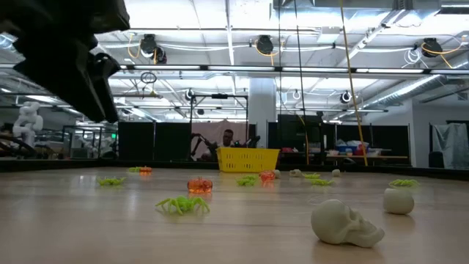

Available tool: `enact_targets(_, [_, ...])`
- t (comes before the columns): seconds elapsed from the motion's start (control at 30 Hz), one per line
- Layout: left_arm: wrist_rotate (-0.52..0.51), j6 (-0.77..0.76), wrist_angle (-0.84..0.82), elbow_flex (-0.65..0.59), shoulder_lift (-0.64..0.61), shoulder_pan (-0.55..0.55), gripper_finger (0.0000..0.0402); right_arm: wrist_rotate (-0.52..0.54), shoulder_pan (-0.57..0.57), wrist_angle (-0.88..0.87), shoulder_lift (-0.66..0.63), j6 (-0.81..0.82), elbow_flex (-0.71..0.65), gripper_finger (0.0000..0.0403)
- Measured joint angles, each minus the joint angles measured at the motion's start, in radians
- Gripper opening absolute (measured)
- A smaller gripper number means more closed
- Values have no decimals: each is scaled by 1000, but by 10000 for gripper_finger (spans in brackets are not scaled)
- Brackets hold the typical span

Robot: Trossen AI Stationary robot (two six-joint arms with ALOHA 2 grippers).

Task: Sort Halloween decoration
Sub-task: Put the green spider toy into the yellow bin

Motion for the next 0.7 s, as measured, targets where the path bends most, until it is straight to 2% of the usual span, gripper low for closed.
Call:
enact_targets(0.2, [24, 26, 18, 0, 78, -3, 154, 2, 0, -2, 0, 33, 2, 141])
enact_targets(0.37, [18, -3, 20, 8, 151, 21, 157, 21, 1, -22, 0, 38, 54, 141])
enact_targets(0.53, [43, -3, 59, 13, 191, 51, 157, 139, 2, -56, -1, 27, 135, 141])
enact_targets(0.7, [87, -4, 68, 14, 214, 85, 157, 303, 3, -34, -2, -64, 170, 141])
